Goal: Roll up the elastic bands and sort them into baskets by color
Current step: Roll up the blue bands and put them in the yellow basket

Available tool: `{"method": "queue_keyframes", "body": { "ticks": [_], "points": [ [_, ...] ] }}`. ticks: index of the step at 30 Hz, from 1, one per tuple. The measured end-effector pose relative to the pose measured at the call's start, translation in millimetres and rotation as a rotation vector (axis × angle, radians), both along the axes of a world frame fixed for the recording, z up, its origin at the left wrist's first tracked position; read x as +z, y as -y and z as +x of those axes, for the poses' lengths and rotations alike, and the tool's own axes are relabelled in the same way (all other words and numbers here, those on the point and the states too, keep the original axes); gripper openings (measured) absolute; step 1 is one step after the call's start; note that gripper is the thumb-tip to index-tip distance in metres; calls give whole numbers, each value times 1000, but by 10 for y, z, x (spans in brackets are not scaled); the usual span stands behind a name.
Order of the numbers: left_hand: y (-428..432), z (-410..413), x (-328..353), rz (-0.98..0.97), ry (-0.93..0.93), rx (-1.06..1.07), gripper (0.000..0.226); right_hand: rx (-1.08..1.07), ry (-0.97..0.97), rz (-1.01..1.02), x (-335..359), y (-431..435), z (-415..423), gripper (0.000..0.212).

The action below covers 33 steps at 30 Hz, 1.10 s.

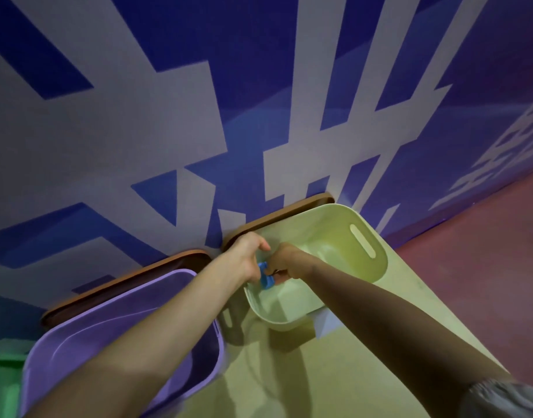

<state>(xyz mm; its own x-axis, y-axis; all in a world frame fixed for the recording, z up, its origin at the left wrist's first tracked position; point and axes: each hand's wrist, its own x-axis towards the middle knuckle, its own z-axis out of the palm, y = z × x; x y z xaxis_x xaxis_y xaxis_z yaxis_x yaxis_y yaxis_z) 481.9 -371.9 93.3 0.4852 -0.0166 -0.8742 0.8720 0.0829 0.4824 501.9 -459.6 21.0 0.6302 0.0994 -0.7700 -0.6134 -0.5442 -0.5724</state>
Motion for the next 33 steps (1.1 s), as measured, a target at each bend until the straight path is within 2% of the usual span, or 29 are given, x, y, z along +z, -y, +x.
{"method": "queue_keyframes", "body": {
  "ticks": [1, 3, 5, 7, 9, 11, 14, 20, 22, 23, 25, 29, 33],
  "points": [
    [-8, 1, -7, -5, -16, -11, 70, 5, 13, 4, -29, -18, 27, 4],
    [-18, -16, -7, 6, -26, -17, 65, -43, 24, 15, -43, -52, 34, 18],
    [-32, -22, -15, -1, -26, 2, 65, -1, 2, -2, -63, -92, 24, 4],
    [-42, -23, -34, -8, -15, 17, 67, 16, -10, -18, -122, -107, 23, 21],
    [-48, -22, -42, -12, -13, 26, 68, -24, 6, -11, -142, -113, 17, 22],
    [-54, -20, -57, -14, -19, 24, 66, 37, 37, -69, -143, -120, 41, 24],
    [-49, -23, -77, -17, -13, 30, 53, 74, 71, -91, -95, -130, 50, 24],
    [-41, -23, -91, -12, -18, 18, 66, 71, -17, -80, 3, -19, 75, 20],
    [-48, -26, -85, -33, -37, 30, 69, 44, -9, -73, 69, 30, 86, 12],
    [-55, -33, -74, -47, -44, 41, 70, 22, 3, -57, 107, 54, 90, 5],
    [-77, -64, -19, -59, -53, 62, 71, -34, 13, -33, 219, 97, 70, 17],
    [-164, -216, 209, -149, 15, 98, 74, -68, 102, 5, 616, 142, -80, 28],
    [-367, -574, 602, -216, 168, 103, 58, -149, 203, 188, 1182, 135, -452, 29]
  ]
}}
